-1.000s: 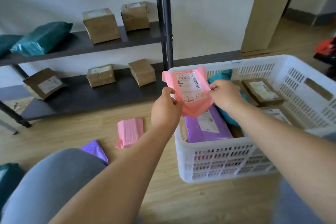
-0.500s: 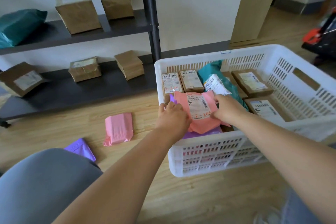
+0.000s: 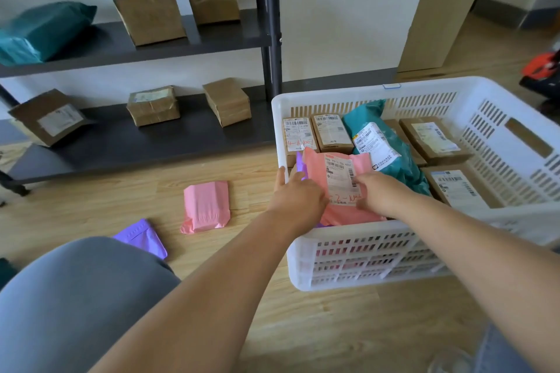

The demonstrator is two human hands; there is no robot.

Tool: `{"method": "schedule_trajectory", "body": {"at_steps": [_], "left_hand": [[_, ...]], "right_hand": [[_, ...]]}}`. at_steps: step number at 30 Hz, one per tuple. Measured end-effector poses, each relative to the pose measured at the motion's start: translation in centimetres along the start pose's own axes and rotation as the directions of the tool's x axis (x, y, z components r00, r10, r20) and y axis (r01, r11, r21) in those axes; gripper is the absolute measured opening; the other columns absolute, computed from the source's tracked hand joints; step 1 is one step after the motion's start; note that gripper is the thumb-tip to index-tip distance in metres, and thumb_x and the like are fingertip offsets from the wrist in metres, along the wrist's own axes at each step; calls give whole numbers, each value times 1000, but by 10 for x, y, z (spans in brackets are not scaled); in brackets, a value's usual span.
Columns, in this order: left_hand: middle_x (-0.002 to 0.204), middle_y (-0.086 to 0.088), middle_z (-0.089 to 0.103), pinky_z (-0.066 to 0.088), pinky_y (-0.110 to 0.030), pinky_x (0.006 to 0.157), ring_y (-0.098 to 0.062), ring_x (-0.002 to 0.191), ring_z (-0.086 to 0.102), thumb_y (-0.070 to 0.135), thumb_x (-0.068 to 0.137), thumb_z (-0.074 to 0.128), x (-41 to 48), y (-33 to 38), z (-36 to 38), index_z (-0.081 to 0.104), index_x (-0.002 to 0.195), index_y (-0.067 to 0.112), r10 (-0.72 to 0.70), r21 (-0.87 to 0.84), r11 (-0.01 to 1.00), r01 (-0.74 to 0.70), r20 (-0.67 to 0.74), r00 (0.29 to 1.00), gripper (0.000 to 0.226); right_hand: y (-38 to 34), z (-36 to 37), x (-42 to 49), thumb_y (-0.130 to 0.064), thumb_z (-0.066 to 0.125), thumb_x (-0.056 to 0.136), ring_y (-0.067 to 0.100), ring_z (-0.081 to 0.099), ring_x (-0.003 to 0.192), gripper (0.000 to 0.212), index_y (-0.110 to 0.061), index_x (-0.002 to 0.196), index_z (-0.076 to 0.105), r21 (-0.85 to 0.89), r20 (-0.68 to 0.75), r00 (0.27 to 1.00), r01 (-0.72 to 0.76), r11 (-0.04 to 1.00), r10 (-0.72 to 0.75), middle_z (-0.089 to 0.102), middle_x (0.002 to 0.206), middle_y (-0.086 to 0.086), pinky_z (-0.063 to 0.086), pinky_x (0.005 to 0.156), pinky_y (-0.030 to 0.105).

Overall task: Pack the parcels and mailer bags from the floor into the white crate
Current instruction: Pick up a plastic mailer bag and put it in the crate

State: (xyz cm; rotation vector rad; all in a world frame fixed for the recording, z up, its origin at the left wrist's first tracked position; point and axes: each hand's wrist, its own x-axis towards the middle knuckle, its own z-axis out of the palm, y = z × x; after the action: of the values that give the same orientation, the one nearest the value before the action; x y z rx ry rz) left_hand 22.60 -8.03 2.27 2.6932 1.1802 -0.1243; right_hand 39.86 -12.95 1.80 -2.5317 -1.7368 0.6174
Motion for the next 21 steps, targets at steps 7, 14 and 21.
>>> {"method": "schedule_trajectory", "body": {"at_steps": [7, 14, 21], "left_hand": [[148, 2, 39, 12, -42, 117, -18, 141, 23, 35, 100, 37, -9, -22, -14, 47, 138, 28, -48, -29, 999, 42, -257, 965, 40], [147, -3, 41, 14, -42, 118, -22, 140, 26, 32, 100, 36, -39, -72, -24, 40, 142, 24, -296, -117, 954, 274, -252, 921, 43], [145, -3, 43, 24, -39, 113, -24, 135, 35, 28, 101, 37, -53, -132, -55, 42, 142, 22, -433, -166, 901, 402, -264, 862, 42]], "right_hand": [[-22, -11, -7, -10, 64, 89, 24, 48, 127, 56, -14, 142, 46, 105, -205, 978, 68, 992, -46, 45, 143, 7, 40, 103, 35], [-73, -14, -27, -12, 55, 94, 17, 55, 120, 35, -19, 128, 58, 261, -444, 886, 271, 927, -134, 55, 134, -1, 39, 93, 24], [-138, -9, -13, -14, 59, 93, 19, 58, 110, 33, -24, 124, 61, 361, -424, 877, 392, 846, -225, 57, 124, 1, 45, 94, 30]]}}
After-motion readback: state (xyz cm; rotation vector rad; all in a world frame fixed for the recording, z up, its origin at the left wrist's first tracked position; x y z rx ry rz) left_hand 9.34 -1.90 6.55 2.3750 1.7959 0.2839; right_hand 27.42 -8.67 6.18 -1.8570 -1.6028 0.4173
